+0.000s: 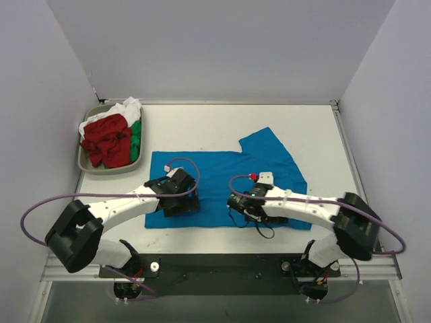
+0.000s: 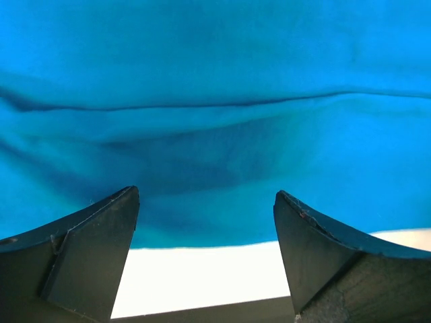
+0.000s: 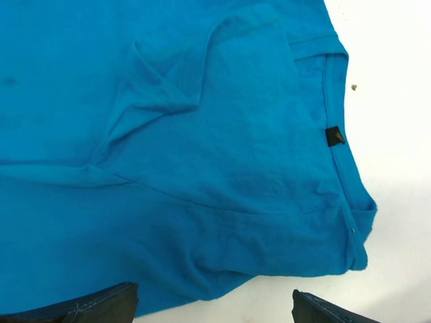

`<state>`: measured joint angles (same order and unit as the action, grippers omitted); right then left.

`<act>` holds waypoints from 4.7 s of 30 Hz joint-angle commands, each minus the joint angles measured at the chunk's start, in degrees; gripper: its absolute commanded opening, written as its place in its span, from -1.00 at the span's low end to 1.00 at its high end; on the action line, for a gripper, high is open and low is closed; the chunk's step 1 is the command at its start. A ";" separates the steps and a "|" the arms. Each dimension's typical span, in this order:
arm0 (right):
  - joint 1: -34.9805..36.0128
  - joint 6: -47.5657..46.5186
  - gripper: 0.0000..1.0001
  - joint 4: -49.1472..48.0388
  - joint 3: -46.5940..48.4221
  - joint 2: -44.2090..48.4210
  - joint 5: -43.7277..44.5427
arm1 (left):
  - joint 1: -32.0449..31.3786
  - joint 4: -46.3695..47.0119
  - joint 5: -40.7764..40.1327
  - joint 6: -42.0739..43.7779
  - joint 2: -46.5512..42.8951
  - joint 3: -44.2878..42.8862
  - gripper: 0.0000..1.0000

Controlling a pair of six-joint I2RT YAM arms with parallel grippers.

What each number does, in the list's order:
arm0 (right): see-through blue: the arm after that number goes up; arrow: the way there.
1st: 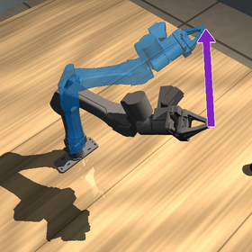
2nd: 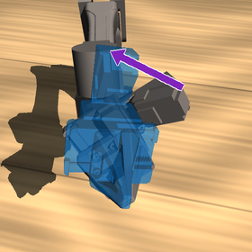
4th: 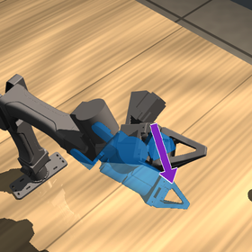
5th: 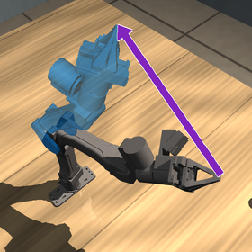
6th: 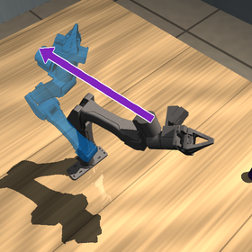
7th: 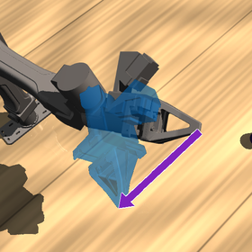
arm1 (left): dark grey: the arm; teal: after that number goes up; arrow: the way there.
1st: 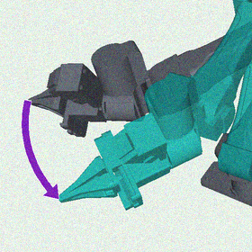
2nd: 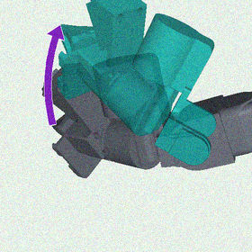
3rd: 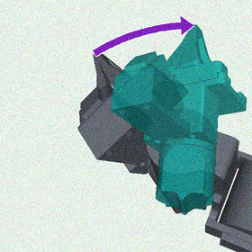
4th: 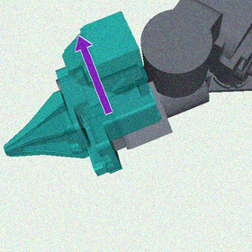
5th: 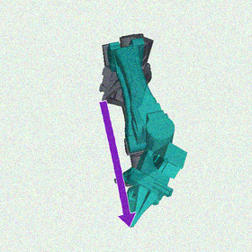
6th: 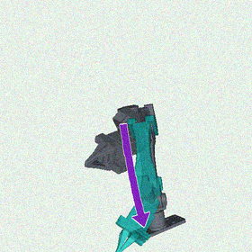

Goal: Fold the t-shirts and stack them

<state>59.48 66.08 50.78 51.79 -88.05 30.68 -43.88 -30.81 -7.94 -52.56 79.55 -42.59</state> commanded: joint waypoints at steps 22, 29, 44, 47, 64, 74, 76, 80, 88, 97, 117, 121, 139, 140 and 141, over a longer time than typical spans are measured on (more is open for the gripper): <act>-7.45 -12.91 1.00 -22.92 -14.00 10.18 -12.48 | 1.16 7.51 1.97 2.81 5.26 -0.22 0.83; -7.28 -12.21 1.00 -26.08 -18.56 8.60 -15.47 | 0.90 7.08 2.32 1.58 3.86 2.33 0.83; 3.52 -3.25 1.00 -25.30 -23.31 7.27 -17.84 | -2.88 -3.20 0.04 -2.99 -6.15 8.13 0.83; 4.85 -1.58 1.00 -22.93 -23.40 8.76 -17.49 | -3.41 -6.97 -0.49 -3.78 -10.10 8.66 0.82; 18.64 15.99 0.99 -10.80 -25.42 16.33 -18.11 | -3.67 -13.23 -3.22 -5.72 -17.76 9.89 0.82; 21.91 17.86 1.00 -6.15 -19.11 10.36 -13.28 | -4.29 -16.38 -2.61 -6.24 -19.60 7.00 0.83; 19.80 14.80 1.00 -4.56 -14.98 9.92 -11.79 | -4.55 -17.88 -2.77 -6.07 -20.13 2.88 0.82; 14.53 7.15 1.00 2.19 -5.32 12.10 -5.04 | -4.46 -25.33 -6.11 -4.06 -21.27 -7.57 0.83; -9.00 -17.19 1.00 2.40 9.99 19.58 -0.88 | 6.15 -26.68 -10.70 6.93 -17.76 -24.38 0.95; -42.68 -33.30 1.00 -12.11 17.37 13.02 -21.79 | 28.67 -13.59 3.37 16.43 -5.38 -22.54 0.95; -45.25 -36.38 0.99 -16.68 16.68 10.70 -26.72 | 42.91 -2.41 11.55 15.73 19.15 -28.25 0.70; -45.16 -36.47 0.99 -17.12 16.59 10.71 -27.25 | 39.93 -3.20 8.39 15.64 22.66 -30.62 0.61; -44.54 -36.99 0.99 -18.70 14.66 11.15 -28.48 | 36.06 -6.64 -9.27 11.42 28.91 -33.61 0.40; -44.46 -36.99 0.99 -18.79 14.66 11.15 -28.57 | 35.97 -6.46 -9.80 11.16 29.00 -33.44 0.36; -44.28 -36.99 0.99 -18.71 14.74 11.15 -28.65 | 35.79 -6.02 -10.16 10.98 29.17 -33.35 0.36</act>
<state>14.70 29.85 32.14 66.96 -78.85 2.44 -7.81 -37.15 -13.28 -40.27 107.98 -73.56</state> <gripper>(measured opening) 0.994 0.689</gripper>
